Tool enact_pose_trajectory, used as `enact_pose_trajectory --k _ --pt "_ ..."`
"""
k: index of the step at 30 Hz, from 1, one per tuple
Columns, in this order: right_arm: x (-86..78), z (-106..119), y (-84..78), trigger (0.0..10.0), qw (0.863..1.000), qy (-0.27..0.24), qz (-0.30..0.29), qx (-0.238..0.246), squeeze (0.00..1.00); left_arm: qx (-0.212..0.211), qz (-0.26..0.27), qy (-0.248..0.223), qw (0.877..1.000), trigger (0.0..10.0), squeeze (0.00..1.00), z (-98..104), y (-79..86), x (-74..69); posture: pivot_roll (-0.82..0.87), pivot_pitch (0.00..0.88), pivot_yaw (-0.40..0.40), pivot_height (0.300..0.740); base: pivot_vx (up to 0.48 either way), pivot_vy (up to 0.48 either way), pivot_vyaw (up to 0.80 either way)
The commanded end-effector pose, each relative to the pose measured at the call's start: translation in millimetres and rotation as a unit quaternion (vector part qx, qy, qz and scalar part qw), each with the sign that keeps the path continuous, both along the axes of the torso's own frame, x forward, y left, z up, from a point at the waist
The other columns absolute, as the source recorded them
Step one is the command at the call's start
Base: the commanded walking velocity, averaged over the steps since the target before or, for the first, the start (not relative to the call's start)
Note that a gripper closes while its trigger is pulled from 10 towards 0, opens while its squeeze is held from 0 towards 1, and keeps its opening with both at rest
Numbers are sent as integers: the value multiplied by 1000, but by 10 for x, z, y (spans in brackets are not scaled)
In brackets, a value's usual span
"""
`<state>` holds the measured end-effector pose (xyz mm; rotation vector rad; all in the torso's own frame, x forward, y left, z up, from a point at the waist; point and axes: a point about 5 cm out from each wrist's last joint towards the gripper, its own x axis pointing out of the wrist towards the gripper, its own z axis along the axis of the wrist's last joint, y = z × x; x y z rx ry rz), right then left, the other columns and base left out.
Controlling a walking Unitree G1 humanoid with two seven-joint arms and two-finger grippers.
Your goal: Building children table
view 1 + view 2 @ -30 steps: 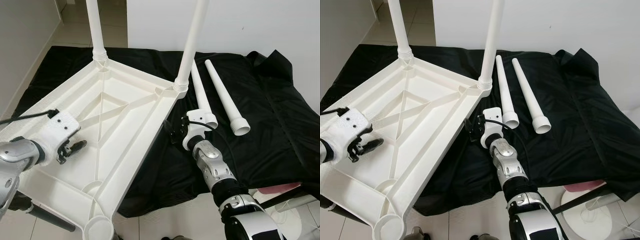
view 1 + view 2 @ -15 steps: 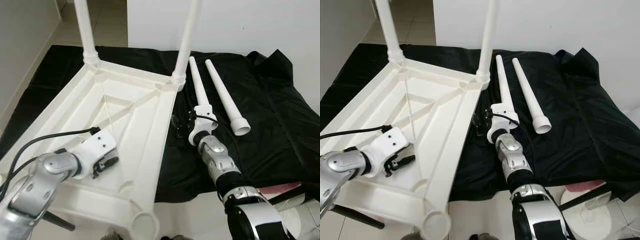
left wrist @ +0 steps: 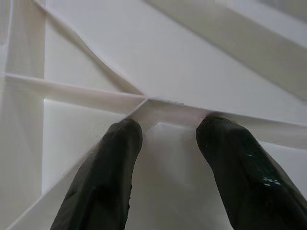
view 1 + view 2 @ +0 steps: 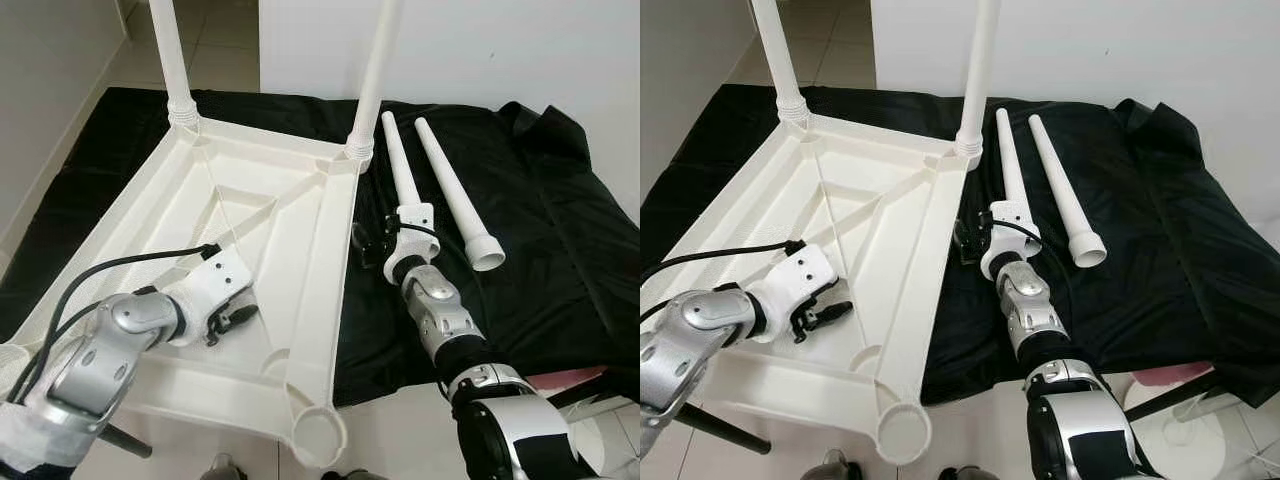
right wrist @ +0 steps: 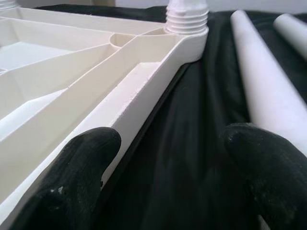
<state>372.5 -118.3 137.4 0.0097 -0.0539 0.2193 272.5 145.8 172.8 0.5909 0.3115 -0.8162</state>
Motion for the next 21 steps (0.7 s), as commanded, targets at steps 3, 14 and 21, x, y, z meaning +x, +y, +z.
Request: enact_pose_trajectory --k 3,14,21 --pt "-33 95 -48 10000 999 -44 -16 3 0 -34 20 -111 993 10000 0 353 14 81 103 86 -86 740 0 0 0" --pt "-231 232 -237 10000 990 -136 -42 19 0 -129 11 -140 982 10000 0 502 182 6 98 92 -80 740 0 0 0" --pt "-506 151 -386 10000 982 -167 -85 -5 0 -140 -74 -69 985 10000 0 297 177 -269 99 97 -83 740 0 0 0"
